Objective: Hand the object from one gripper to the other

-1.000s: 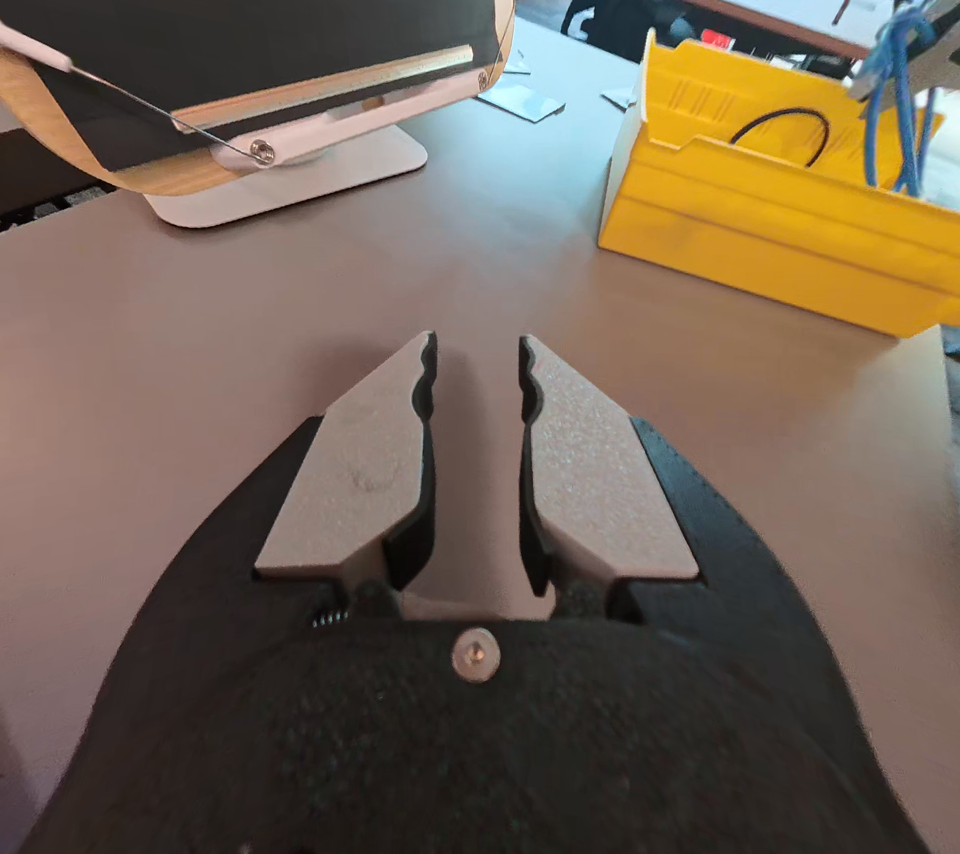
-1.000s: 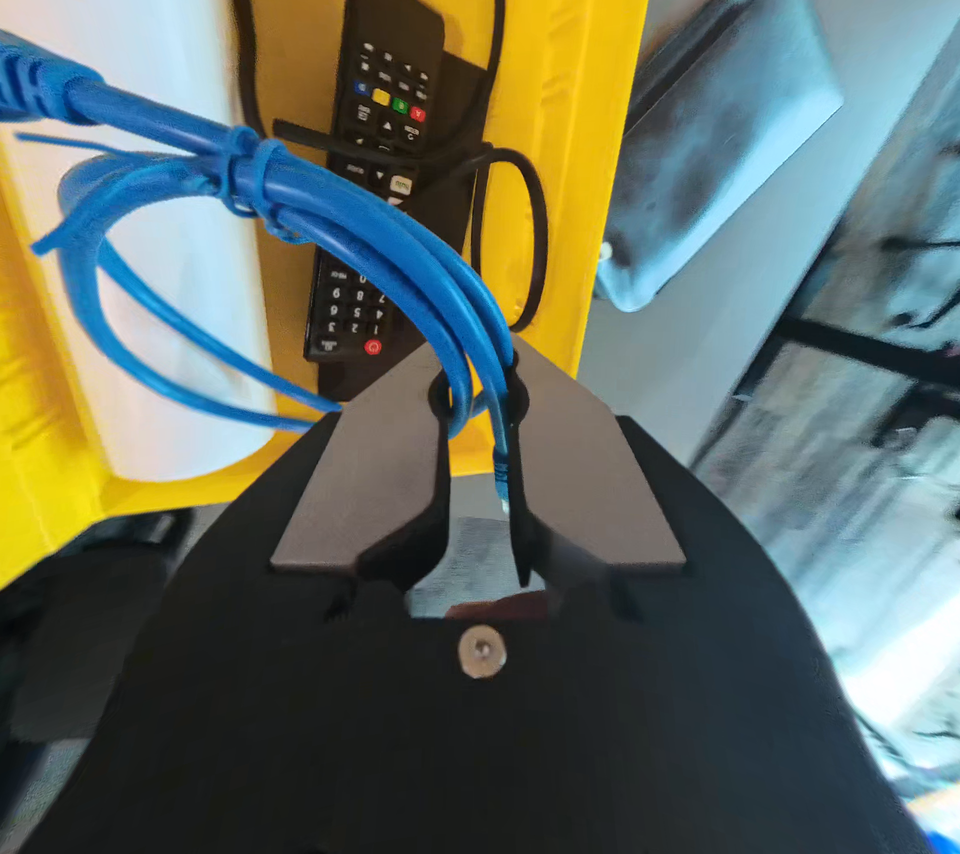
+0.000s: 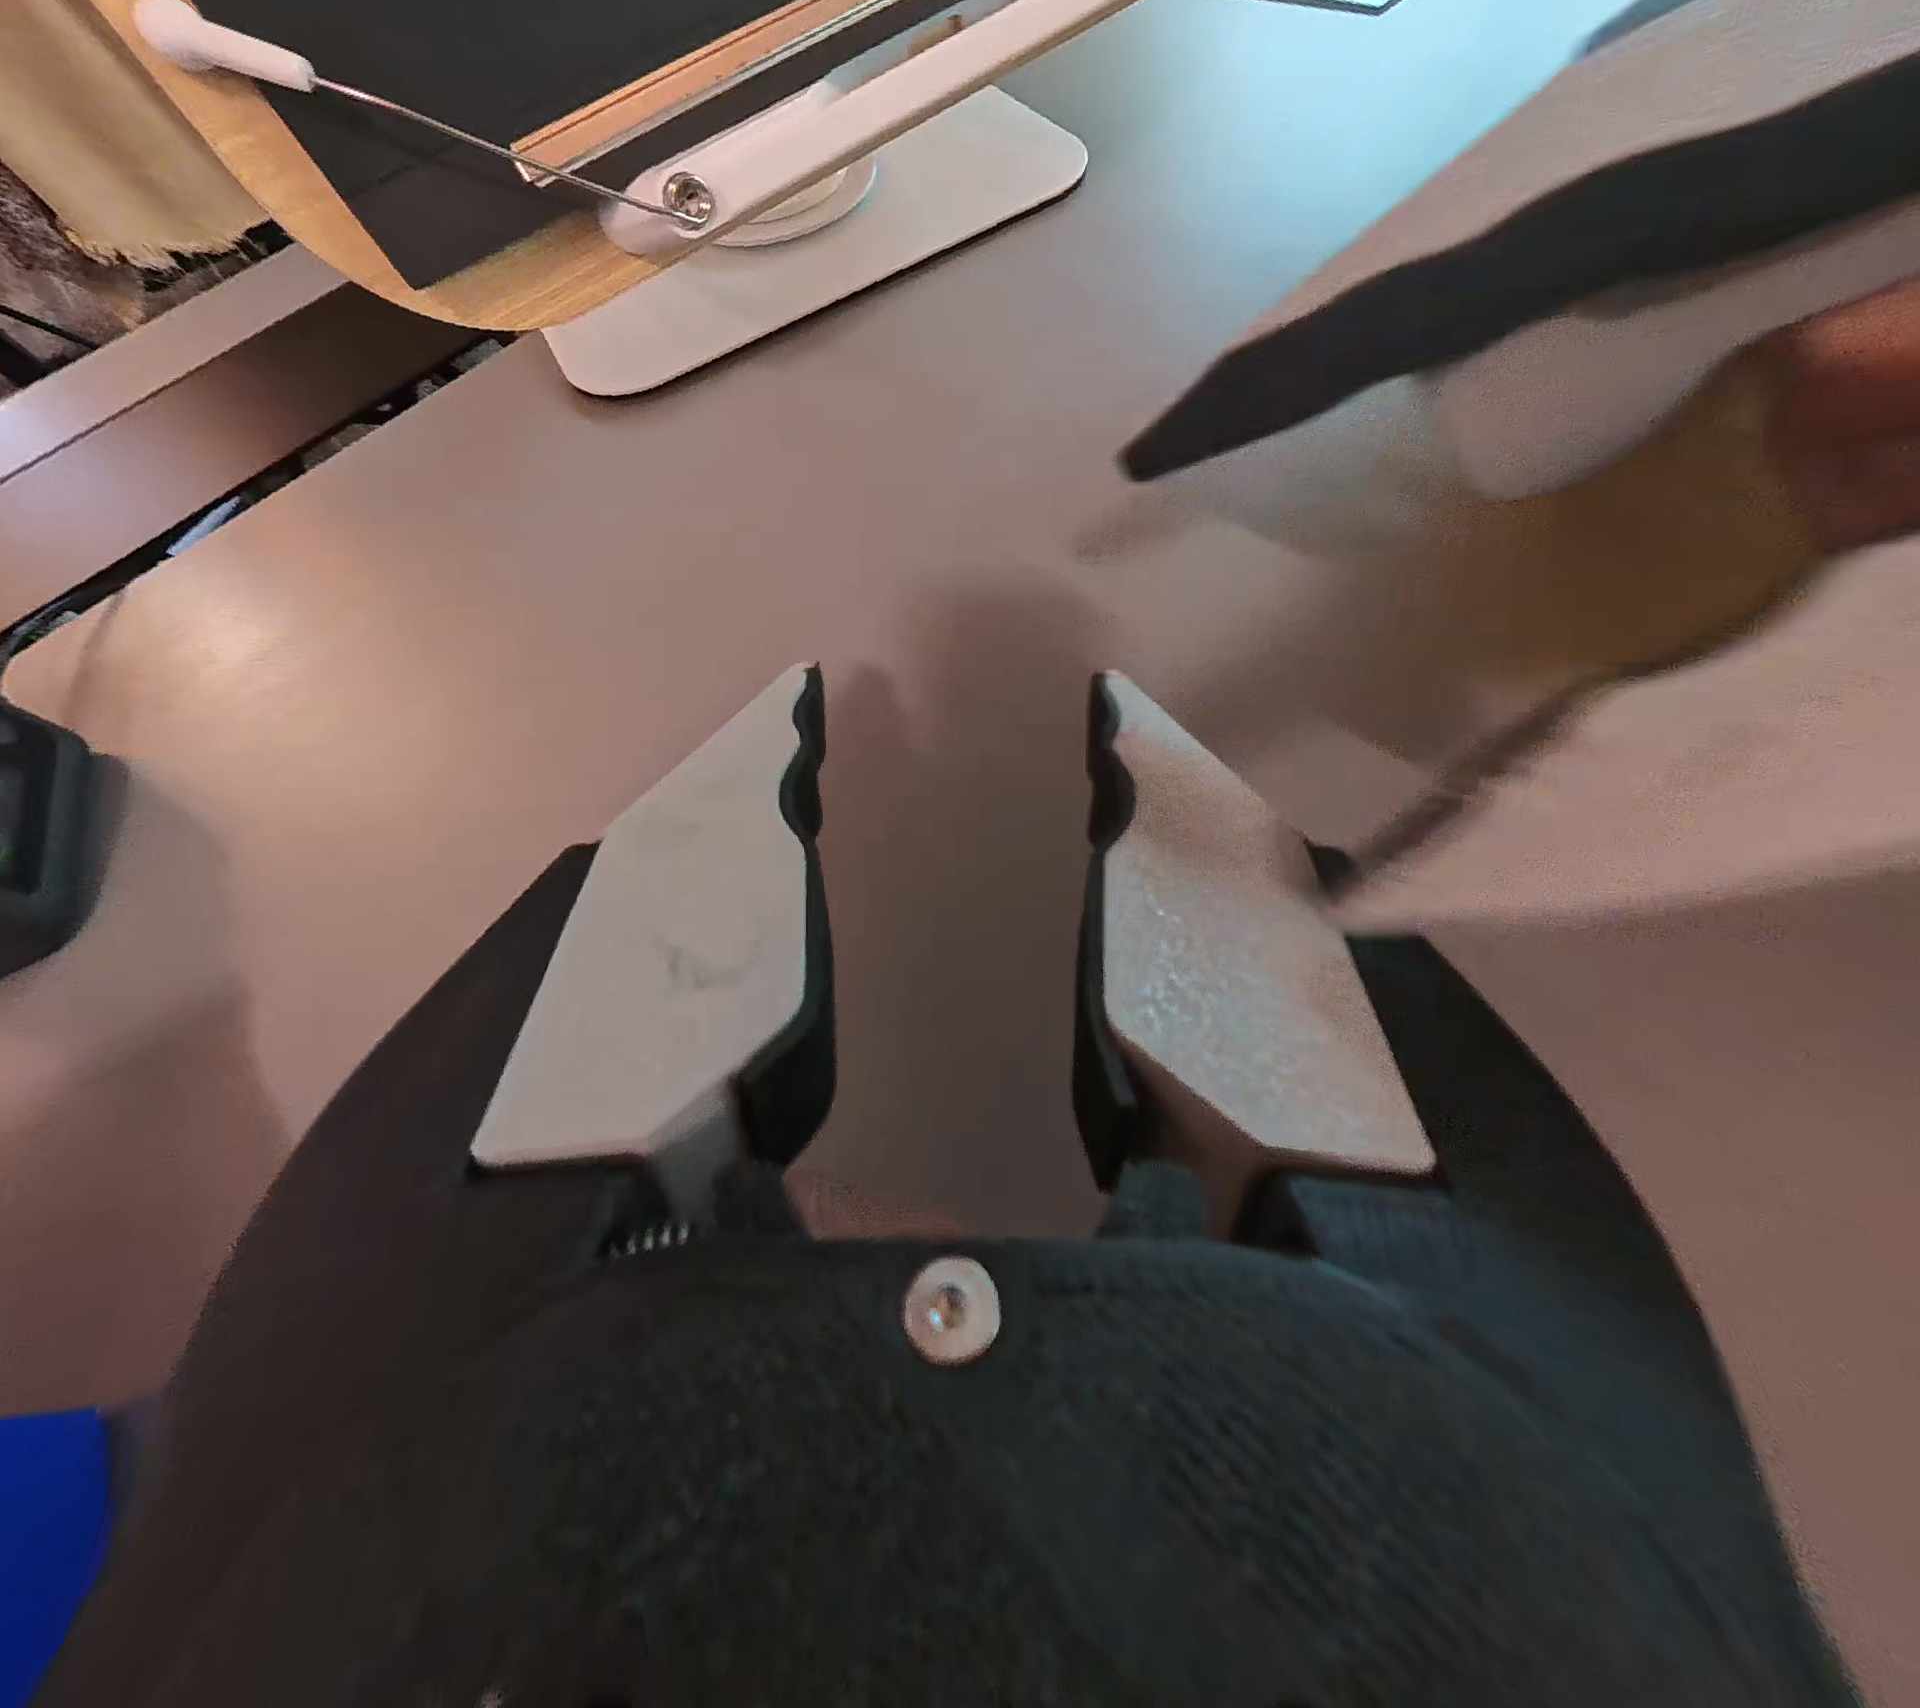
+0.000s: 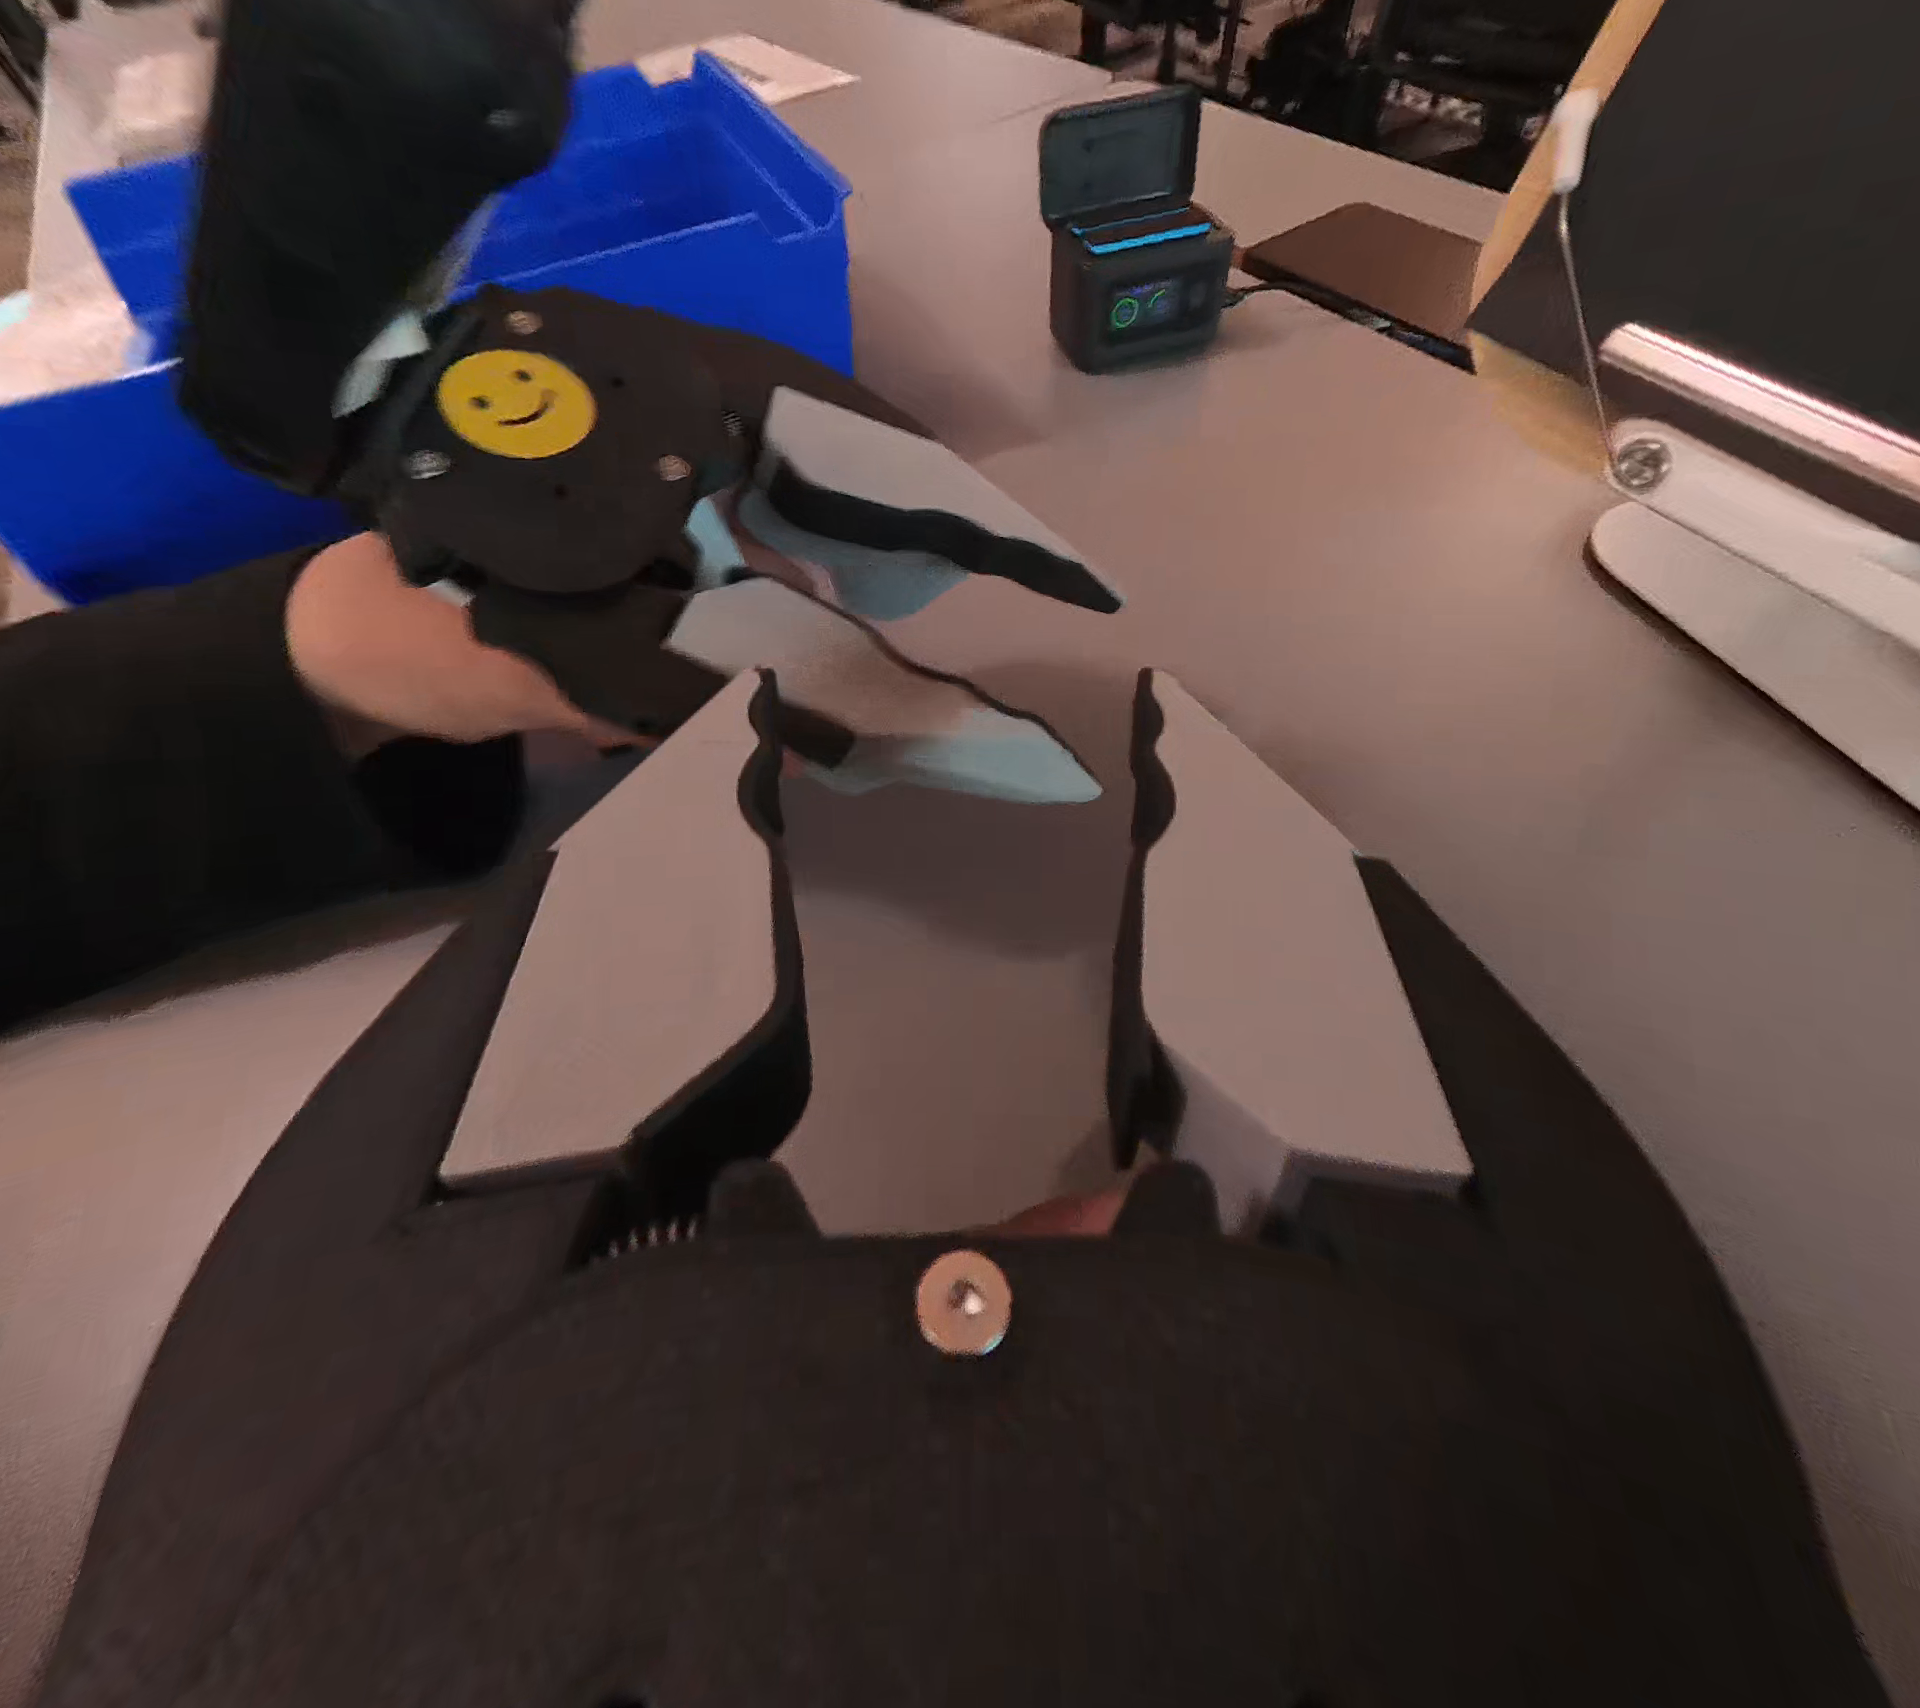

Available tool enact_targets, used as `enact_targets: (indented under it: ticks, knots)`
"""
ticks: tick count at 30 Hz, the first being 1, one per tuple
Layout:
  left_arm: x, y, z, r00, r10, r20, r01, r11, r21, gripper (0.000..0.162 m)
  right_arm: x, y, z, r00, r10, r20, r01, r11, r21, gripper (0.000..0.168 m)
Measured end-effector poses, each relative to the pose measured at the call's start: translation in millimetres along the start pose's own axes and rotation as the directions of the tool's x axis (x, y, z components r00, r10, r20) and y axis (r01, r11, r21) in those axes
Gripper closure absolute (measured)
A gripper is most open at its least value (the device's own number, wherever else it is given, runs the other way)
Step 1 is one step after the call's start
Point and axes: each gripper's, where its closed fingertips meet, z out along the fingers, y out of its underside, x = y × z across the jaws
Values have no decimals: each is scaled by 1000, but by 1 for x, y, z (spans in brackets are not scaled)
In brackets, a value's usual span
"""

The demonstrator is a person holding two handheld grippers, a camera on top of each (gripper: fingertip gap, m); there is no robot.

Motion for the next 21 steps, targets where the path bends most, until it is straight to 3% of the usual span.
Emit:
enact_targets:
  ticks: [6, 9, 15, 21]
  knots:
    - [2, 10, 3, 993, -92, -74, 89, 995, -42, 134, 38, 4, 37, 997, -72, -39, 75, 993, 86, 99]
    - [2, 1, 1, 992, -102, -69, 103, 995, 14, 139, 44, 3, 30, 991, -103, -91, 114, 986, 124, 116]
    - [-21, -15, -5, 992, -90, 84, 79, 988, 135, 136, 51, -2, 12, 980, -115, -165, 136, 983, 124, 109]
    - [-25, -10, -5, 977, 43, 210, -61, 995, 83, 136, 54, -4, 15, 977, -115, -179, 145, 975, 168, 115]
